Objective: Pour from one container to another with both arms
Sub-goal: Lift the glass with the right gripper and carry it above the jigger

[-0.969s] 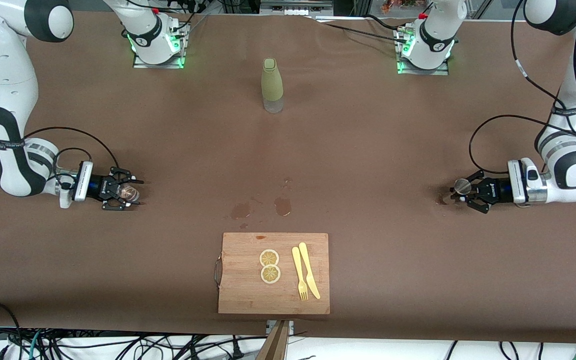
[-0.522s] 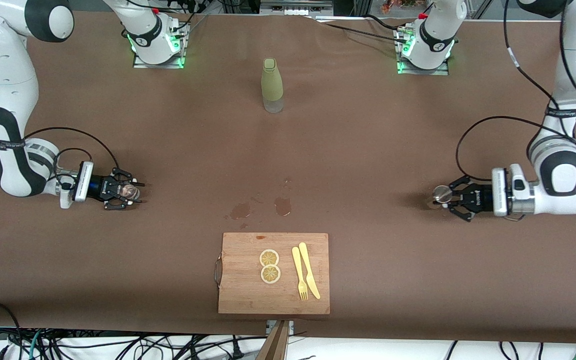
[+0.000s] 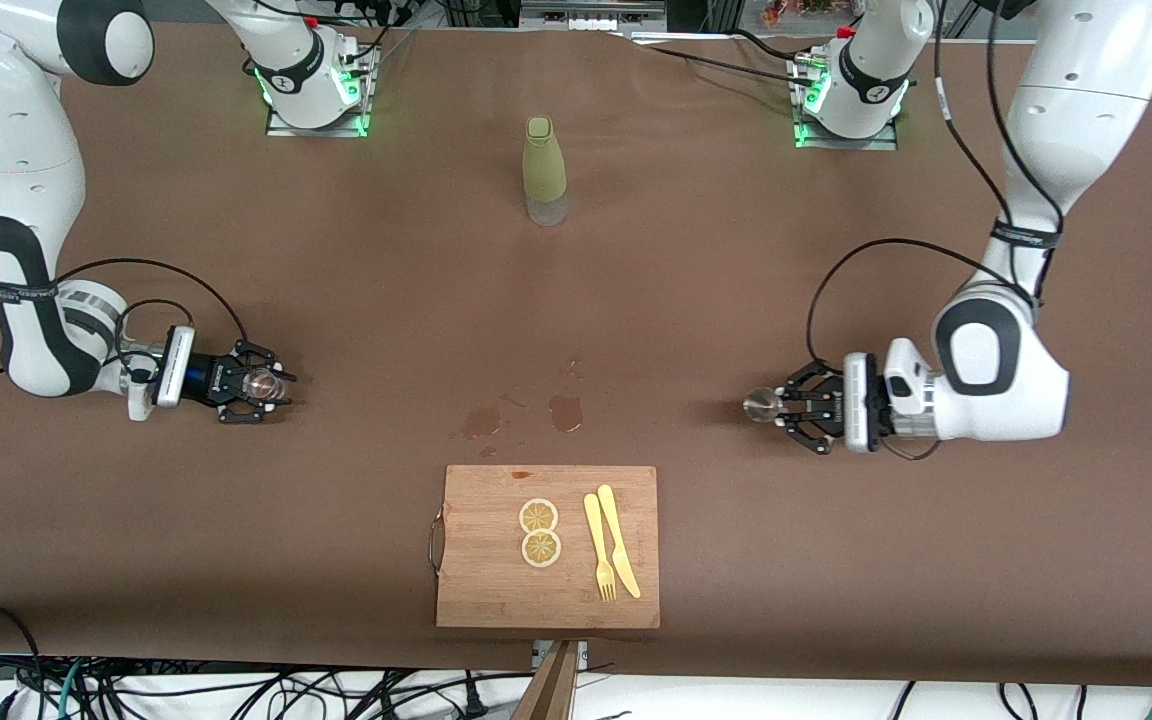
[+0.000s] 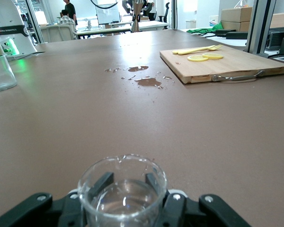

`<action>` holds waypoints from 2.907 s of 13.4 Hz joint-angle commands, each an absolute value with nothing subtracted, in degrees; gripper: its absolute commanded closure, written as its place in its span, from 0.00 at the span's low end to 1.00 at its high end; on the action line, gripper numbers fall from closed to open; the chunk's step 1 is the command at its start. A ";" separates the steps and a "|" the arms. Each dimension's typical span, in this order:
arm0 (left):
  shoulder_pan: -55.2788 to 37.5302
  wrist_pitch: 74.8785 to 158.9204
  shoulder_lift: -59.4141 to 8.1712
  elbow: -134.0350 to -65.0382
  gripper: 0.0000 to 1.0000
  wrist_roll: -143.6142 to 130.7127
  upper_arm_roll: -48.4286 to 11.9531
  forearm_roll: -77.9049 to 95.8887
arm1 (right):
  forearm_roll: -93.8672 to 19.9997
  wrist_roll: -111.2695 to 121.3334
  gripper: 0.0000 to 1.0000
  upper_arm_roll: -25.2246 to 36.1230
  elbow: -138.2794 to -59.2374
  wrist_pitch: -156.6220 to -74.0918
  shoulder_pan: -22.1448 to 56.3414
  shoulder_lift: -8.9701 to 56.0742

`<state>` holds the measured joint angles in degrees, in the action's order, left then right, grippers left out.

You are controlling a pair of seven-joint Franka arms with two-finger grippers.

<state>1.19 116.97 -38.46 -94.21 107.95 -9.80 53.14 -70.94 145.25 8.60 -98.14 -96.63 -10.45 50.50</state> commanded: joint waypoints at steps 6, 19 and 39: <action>-9.84 130.86 -41.39 -92.47 1.00 103.80 -11.33 61.69 | -72.25 144.32 0.82 7.65 -94.67 -95.54 -10.46 51.59; -21.87 139.21 -53.34 -77.00 1.00 105.65 -13.54 75.30 | -72.16 125.26 0.82 -9.48 -86.93 -107.48 -7.03 49.31; -34.80 153.01 -63.19 -61.79 1.00 93.17 -7.91 77.08 | -65.13 108.37 0.82 -21.80 -86.13 -128.58 -2.64 47.99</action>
<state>-33.48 151.23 -61.21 -65.50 94.39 -8.89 75.36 -66.80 110.28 -21.07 -85.51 -127.17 -2.71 48.74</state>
